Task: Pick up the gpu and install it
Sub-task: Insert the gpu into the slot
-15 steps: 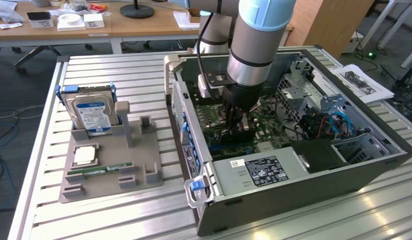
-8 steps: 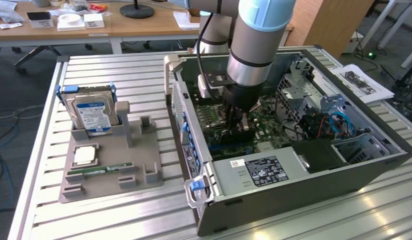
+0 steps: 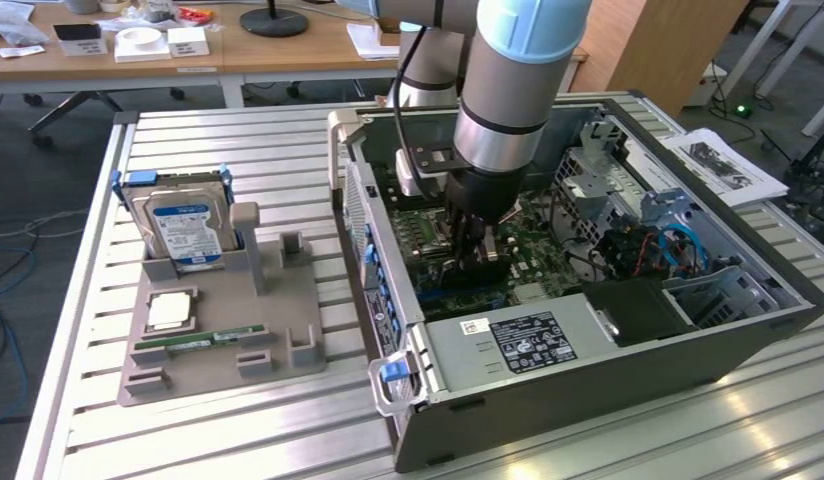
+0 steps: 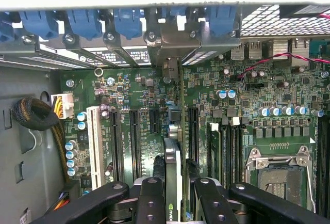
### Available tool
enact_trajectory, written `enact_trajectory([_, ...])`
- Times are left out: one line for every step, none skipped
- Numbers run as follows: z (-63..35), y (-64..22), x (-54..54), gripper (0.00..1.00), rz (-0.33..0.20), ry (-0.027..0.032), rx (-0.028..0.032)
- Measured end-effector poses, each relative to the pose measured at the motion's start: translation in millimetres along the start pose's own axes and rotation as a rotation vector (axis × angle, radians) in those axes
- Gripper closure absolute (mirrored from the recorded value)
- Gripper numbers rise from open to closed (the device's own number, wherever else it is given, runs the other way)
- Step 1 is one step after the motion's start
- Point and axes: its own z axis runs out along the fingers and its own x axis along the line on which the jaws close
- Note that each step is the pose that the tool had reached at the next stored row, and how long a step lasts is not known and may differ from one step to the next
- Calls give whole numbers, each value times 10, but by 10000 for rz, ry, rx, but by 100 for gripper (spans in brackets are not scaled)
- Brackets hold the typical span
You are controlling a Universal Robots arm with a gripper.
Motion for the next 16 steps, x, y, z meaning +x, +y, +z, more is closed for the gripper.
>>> enact_trajectory([0, 0, 0, 73, 0, 0, 0])
enact_trajectory([0, 0, 0, 73, 0, 0, 0])
enact_trajectory([0, 0, 0, 73, 0, 0, 1])
enact_trajectory([0, 0, 0, 73, 0, 0, 0])
enact_trajectory([0, 0, 0, 73, 0, 0, 1])
enact_trajectory([0, 0, 0, 73, 0, 1, 0])
enact_trajectory([0, 0, 0, 73, 0, 0, 0])
enact_trajectory([0, 0, 0, 73, 0, 0, 0])
enact_trajectory([0, 0, 0, 73, 0, 0, 1])
enact_trajectory([0, 0, 0, 73, 0, 0, 0])
enact_trajectory([3, 1, -1, 73, 2, -14, -1])
enact_trajectory([6, 1, -1, 72, 2, -14, 4])
enact_trajectory([5, 0, -1, 72, 3, -11, 5])
enact_trajectory([1, 0, -1, 67, 2, -2, 1])
enact_trajectory([0, 1, 0, 60, 2, -1, 1])
enact_trajectory([1, 0, 0, 60, 1, -1, 1])
